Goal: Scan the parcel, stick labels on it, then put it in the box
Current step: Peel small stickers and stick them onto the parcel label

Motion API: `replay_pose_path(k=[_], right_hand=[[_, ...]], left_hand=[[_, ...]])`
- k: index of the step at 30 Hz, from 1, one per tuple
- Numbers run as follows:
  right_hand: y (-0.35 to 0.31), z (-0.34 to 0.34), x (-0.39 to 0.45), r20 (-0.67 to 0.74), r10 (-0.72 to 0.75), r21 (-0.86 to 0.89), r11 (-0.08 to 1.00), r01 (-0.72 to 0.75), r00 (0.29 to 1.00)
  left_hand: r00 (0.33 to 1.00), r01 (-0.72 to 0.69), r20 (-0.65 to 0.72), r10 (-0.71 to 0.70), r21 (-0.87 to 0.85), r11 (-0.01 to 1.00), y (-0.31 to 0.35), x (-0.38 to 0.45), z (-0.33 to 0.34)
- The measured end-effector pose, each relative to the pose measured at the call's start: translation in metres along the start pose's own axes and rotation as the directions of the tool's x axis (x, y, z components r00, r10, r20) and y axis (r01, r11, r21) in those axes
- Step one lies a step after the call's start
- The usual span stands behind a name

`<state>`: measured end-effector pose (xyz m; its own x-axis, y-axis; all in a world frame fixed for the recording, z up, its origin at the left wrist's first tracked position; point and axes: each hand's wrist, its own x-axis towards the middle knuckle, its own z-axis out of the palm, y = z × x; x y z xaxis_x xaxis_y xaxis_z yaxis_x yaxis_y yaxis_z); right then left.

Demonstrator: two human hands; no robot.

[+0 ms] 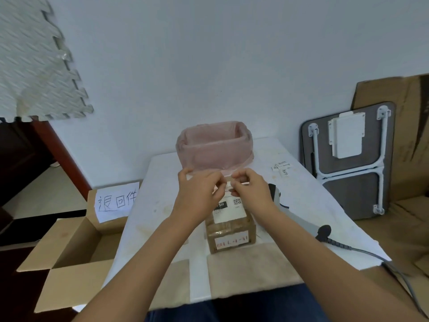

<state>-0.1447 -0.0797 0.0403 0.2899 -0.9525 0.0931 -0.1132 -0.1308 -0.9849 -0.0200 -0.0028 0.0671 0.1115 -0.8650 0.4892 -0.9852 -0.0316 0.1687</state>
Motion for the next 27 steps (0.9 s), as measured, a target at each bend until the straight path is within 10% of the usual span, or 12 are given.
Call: replay_pose_path(k=[10, 27], right_hand=[[0.016, -0.001, -0.013, -0.053, -0.003, -0.082, 0.997, -0.002, 0.999], [0.026, 0.001, -0.008, 0.004, -0.091, -0.190, 0.978, 0.090, 0.996]], left_hand=[[0.823, 0.567, 0.325, -0.466, -0.510, 0.647, -0.027, -0.019, 0.013], [0.799, 0.602, 0.364, -0.479, -0.484, 0.635, -0.018, -0.009, 0.041]])
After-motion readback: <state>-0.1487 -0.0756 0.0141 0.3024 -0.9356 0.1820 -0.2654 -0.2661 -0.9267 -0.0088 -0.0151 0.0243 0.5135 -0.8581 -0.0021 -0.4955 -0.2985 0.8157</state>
